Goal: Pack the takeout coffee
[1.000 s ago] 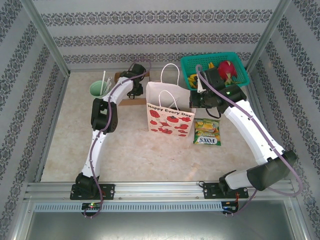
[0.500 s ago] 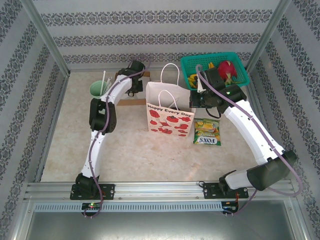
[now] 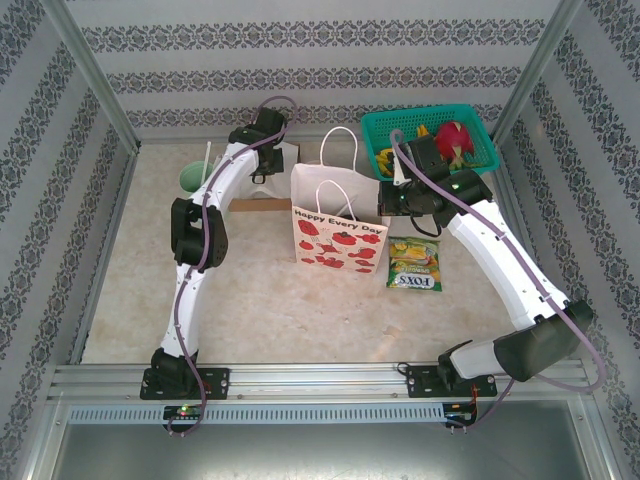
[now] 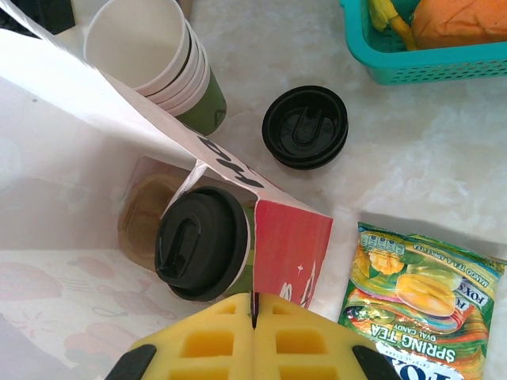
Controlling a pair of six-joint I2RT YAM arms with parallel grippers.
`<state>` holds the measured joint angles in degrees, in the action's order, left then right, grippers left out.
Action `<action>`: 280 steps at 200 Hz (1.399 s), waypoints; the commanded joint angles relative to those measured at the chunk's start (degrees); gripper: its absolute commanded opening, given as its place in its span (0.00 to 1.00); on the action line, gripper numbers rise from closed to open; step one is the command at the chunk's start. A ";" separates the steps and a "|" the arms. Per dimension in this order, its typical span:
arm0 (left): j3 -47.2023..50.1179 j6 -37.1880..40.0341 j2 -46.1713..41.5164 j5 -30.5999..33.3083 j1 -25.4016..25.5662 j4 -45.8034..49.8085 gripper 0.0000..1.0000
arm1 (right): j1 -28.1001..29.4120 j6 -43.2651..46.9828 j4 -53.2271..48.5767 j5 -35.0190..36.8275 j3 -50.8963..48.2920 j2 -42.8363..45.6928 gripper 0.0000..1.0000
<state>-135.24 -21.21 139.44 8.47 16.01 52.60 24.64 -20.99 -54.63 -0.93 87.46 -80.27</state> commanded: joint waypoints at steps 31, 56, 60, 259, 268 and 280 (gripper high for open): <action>-1.00 1.99 -1.19 1.55 -0.20 2.95 0.00 | 0.67 0.05 0.71 -0.13 -0.73 1.26 0.03; -1.09 2.55 -0.67 1.12 -0.21 2.90 0.00 | 0.75 0.08 0.67 -0.05 -0.77 1.30 0.03; -1.12 2.57 -0.61 1.03 -0.27 2.86 0.00 | 0.73 0.08 0.67 -0.04 -0.72 1.35 0.03; -1.52 5.33 -2.02 -0.11 -0.23 2.51 0.00 | 1.02 0.49 0.75 0.21 -0.36 1.06 0.05; -1.43 5.39 -1.48 -0.02 -0.21 2.71 0.01 | 1.02 0.44 0.71 0.14 -0.45 1.02 0.05; -1.47 5.48 -0.23 -0.73 -0.21 3.16 0.18 | 1.02 0.57 0.93 0.18 -0.64 1.09 0.05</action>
<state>-135.26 -16.80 139.44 7.57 16.01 53.43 25.04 -20.99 -54.61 -0.91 87.46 -80.27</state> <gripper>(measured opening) 0.062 0.062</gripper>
